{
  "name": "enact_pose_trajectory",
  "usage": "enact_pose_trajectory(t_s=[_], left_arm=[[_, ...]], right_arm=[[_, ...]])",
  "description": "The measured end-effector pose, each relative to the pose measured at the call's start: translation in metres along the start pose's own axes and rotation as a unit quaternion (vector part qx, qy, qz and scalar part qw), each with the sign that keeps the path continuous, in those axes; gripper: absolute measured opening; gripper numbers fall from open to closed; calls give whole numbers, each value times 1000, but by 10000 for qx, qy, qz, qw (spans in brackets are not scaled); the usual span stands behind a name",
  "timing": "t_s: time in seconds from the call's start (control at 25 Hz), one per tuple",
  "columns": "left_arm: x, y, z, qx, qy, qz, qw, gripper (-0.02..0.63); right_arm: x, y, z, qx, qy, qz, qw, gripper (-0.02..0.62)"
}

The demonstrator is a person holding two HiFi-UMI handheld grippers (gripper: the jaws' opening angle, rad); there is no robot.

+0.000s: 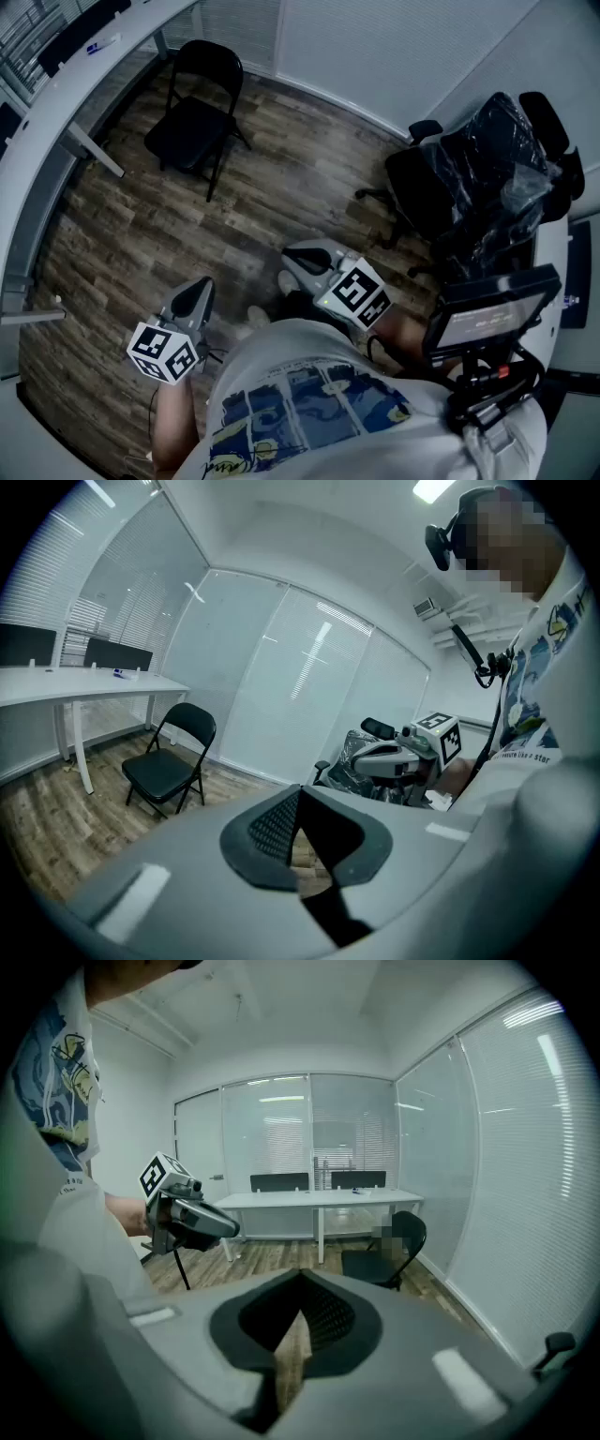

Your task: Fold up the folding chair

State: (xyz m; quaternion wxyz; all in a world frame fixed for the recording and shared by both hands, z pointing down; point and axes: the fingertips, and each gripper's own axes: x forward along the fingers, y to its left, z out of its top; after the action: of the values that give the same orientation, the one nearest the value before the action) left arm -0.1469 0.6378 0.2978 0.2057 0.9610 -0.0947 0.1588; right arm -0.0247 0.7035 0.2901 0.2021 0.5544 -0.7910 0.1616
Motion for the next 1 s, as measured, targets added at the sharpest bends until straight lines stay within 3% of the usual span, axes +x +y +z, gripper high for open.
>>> enact_pose_trajectory(t_s=[0.56,1.0], left_arm=[[23,-10,5,-29,-15,69,10000,3],[43,17,28,-109,-157,525,9984,9]], right_arm=[[-7,-17,-12,-18,153,311,9994,16],[10,-66,12,-228,-41,285,9993,31]])
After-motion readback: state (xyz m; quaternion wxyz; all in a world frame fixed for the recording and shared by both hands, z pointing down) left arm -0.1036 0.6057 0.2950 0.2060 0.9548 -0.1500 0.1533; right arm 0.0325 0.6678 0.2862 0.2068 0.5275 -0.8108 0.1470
